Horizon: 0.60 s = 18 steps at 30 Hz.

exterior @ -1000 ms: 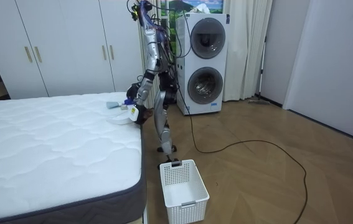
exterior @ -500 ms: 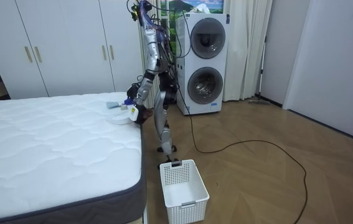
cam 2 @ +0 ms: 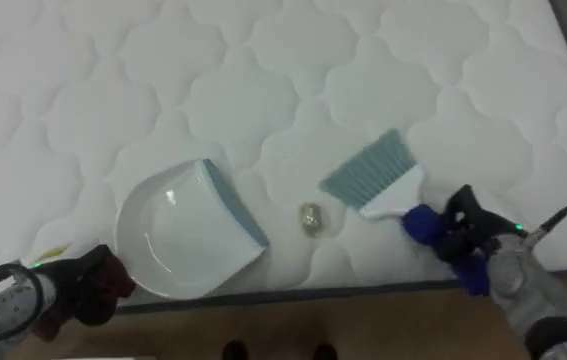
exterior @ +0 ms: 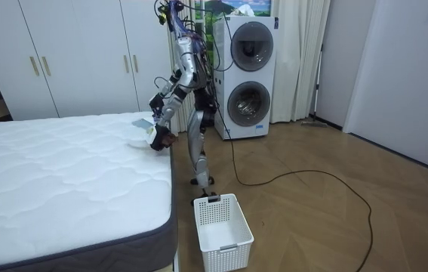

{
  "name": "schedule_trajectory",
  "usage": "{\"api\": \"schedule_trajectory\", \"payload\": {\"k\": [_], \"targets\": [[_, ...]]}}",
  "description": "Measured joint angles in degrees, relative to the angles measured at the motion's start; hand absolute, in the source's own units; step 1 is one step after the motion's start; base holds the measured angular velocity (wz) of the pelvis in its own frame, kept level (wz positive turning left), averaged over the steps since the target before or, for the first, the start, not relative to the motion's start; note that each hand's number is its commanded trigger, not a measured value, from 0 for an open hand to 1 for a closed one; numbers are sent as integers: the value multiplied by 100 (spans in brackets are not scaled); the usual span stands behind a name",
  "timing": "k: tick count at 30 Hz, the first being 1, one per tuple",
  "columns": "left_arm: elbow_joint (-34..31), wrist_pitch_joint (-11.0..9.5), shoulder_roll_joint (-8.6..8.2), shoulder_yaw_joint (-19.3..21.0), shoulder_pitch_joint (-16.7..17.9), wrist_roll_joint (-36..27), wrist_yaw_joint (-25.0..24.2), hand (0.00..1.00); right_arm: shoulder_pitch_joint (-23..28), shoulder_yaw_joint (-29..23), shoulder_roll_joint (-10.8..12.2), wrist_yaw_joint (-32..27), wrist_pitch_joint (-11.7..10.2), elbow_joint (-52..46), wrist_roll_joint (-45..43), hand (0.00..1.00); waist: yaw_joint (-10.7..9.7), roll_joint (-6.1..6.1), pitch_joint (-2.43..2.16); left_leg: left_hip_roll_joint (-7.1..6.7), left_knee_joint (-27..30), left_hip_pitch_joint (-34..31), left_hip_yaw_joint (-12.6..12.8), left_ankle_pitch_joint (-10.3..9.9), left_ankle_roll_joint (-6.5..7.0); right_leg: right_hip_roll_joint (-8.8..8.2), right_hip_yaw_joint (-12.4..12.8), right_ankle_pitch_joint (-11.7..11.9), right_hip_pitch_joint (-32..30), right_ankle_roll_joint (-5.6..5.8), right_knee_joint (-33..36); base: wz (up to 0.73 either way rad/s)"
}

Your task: Clean bed

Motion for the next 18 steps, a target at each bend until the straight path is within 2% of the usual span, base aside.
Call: {"api": "schedule_trajectory", "payload": {"k": [1,3,6,10,13,15,18], "targets": [[-42,0,26,0,0,83,-15,100,-4,0,-110,13,35,-10,-118,100,14,-41,-2,1,1,3,-8,0,0,2,2,0,2,0,0,-4],[-155,-3,110,-7,-2,291,-72,100,-233,143,-385,40,190,-25,-438,100,32,-160,32,14,0,1,3,0,-1,11,14,5,-19,-8,11,-6],[-177,-28,109,-137,-34,490,-120,100,-572,375,-469,79,265,-72,-1115,100,-7,-238,26,24,-18,-19,3,-1,-2,18,7,17,-53,-22,8,-5],[-228,-92,120,-138,-69,649,-215,100,-695,384,-517,79,285,-392,-1909,100,16,-301,23,32,-19,-58,2,-1,-3,26,8,20,-96,-27,5,0],[-432,-184,367,-176,-110,696,-246,100,-708,417,-603,77,255,-707,-2391,100,16,-403,45,54,-9,-86,1,2,-8,45,7,28,-114,-39,-6,0],[-560,-258,549,-179,-108,700,-313,100,-709,545,-676,68,220,-989,-2654,100,13,-446,39,102,4,-72,1,2,-22,102,-1,81,-35,-59,-142,-5],[-643,-300,570,-177,-128,854,-444,100,-708,575,-819,55,149,-1346,-3037,100,35,-458,41,111,4,-83,0,4,-25,114,-2,103,-41,-62,-178,-3]]}}
